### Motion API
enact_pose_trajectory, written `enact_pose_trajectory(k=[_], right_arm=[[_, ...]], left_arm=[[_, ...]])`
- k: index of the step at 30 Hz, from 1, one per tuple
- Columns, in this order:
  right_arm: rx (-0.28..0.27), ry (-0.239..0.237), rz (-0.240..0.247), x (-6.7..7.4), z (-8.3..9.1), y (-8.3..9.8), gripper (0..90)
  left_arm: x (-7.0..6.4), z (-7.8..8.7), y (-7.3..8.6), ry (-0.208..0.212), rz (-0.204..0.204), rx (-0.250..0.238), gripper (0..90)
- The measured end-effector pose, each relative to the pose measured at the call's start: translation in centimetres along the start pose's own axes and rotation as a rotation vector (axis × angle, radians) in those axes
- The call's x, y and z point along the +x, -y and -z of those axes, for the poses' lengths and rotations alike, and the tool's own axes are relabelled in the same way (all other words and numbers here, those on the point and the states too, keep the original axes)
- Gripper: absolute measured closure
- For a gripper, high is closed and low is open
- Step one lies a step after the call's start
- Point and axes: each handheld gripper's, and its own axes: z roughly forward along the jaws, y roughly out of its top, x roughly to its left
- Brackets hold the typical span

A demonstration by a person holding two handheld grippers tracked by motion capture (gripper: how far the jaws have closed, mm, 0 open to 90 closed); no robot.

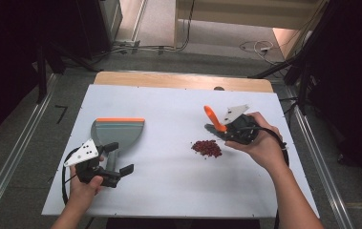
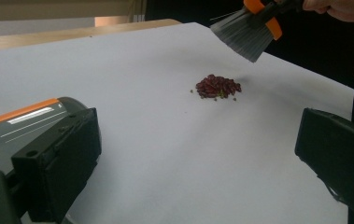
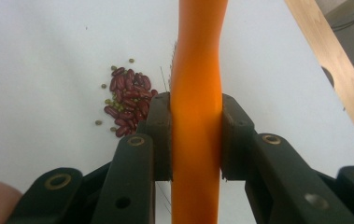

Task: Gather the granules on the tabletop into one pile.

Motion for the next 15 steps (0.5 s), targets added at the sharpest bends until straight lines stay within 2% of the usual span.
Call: enact_pose_trajectory(k=[2,6,7,15], right_arm=[[-0.020,-0.018,-0.060,-0.4,0.4,1.2,68.6],[-0.055,-0.034,-0.141,-0.9,1.0,3.2,68.6],[-0.060,-0.046,-0.180,-1.0,1.1,3.9,68.7],[-0.147,-0.119,-0.335,-2.0,2.2,7.7,68.7]], left_arm=[[0.0,0.0,0.0,-0.001,-0.001,0.002,1.4],[0.1,0.0,0.0,-0.004,-0.001,0.002,1.3],[0.1,0.1,0.0,-0.005,-0.001,0.002,1.4],[0.2,0.1,0.0,-0.006,0.004,-0.003,1.3]])
